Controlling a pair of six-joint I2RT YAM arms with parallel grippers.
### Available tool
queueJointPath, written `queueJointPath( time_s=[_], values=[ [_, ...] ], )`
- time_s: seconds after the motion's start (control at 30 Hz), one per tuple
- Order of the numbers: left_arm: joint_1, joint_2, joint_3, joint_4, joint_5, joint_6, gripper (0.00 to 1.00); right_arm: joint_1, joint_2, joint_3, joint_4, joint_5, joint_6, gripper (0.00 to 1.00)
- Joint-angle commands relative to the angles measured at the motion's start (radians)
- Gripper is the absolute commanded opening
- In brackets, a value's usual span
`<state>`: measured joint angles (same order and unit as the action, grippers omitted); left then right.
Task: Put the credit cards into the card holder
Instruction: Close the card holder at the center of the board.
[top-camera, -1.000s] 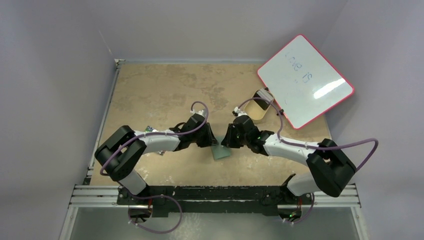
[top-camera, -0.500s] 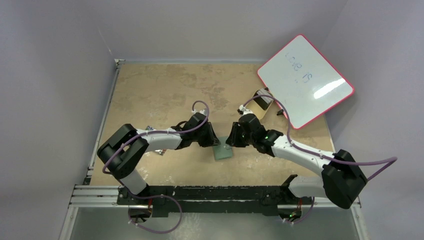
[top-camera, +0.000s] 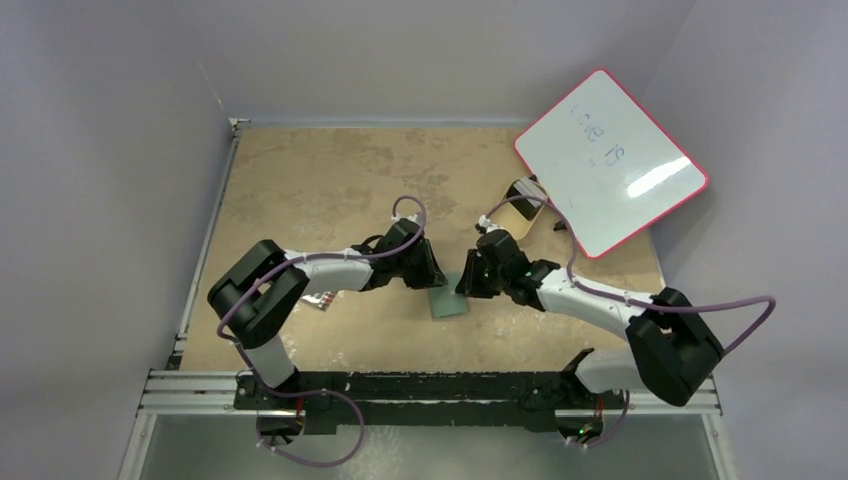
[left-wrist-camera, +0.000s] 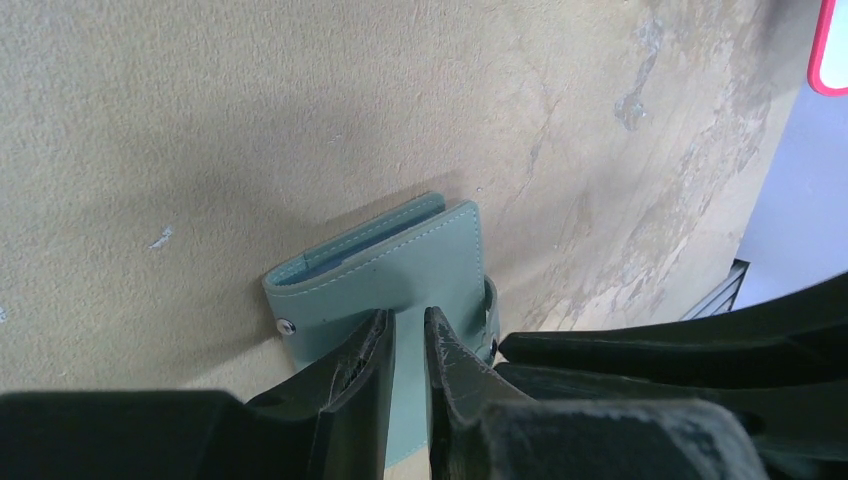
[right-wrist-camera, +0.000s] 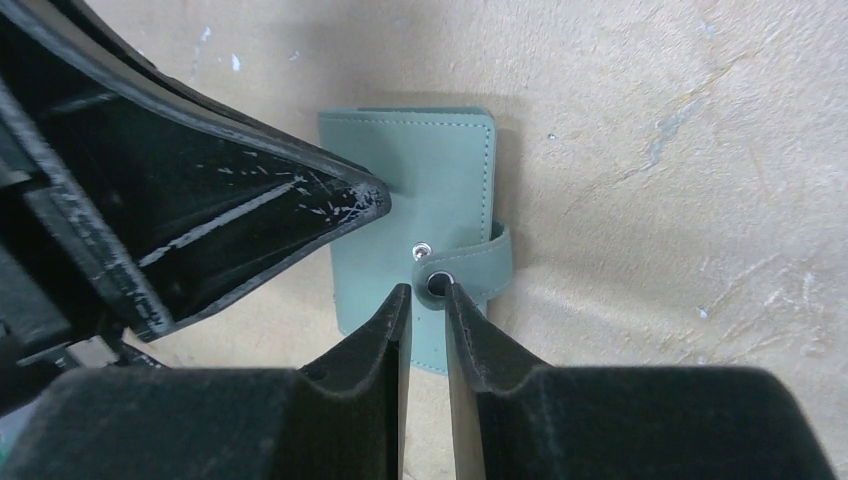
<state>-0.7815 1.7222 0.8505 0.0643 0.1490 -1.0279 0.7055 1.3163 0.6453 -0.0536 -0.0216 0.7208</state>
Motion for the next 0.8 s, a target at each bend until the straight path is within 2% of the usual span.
queueJointPath(
  time_s=[0.0,0.37,0.77],
  values=[
    [-0.005,0.03,0.003,-0.067,-0.058,0.041,0.17,-0.005,0.038,-0.012,0.066,-0.044,0.008,0.21],
    [-0.008,0.012,-0.01,-0.053,-0.059,0.026,0.17,-0.005,0.093,-0.012,0.121,-0.071,0.015,0.2],
    [-0.01,0.01,-0.013,-0.044,-0.054,0.023,0.17,-0.005,0.101,-0.003,0.078,-0.051,0.006,0.12]
  ],
)
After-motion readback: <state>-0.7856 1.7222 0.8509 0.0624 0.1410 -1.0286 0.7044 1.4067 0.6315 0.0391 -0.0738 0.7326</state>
